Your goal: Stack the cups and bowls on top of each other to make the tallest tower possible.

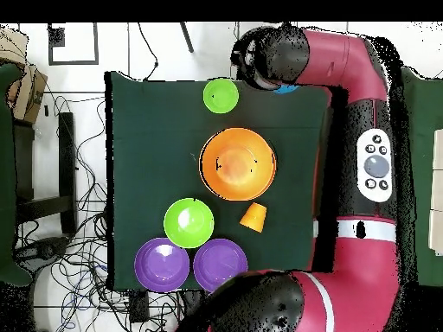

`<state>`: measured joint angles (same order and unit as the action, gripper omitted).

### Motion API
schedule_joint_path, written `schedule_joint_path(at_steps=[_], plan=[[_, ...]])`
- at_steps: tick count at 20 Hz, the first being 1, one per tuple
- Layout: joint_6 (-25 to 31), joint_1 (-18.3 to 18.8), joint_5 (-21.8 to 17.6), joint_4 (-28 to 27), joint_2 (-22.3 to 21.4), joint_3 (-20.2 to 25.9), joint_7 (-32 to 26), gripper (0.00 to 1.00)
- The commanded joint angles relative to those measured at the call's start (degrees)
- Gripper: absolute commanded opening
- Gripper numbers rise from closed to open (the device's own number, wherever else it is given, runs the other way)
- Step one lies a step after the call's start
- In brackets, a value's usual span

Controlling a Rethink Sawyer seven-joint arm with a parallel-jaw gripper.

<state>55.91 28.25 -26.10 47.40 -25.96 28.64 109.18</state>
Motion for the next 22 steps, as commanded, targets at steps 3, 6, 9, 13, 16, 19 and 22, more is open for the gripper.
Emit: schedule_joint_path(at_steps=[3, 6, 9, 13, 16, 19, 22], plan=[[1.64, -0.09, 2.16, 17.65, -12.11, -4.14, -2.24, 0.0], [0.38, 0.23, 3.41, 22.41, -14.69, -4.92, -0.7, 0.0], [-2.67, 1.24, 4.74, 29.35, -18.99, -5.92, 0.5, 0.0], [-3.51, 2.96, 6.78, 36.9, -25.9, -7.69, -0.06, 0.0], [-2.53, 3.93, 7.84, 40.77, -30.2, -8.93, -0.97, 0.0], [-3.96, 4.52, 7.94, 44.44, -32.63, -10.14, 0.03, 0.0], [-6.94, 4.45, 8.14, 48.48, -34.8, -11.52, 2.45, 0.0]])
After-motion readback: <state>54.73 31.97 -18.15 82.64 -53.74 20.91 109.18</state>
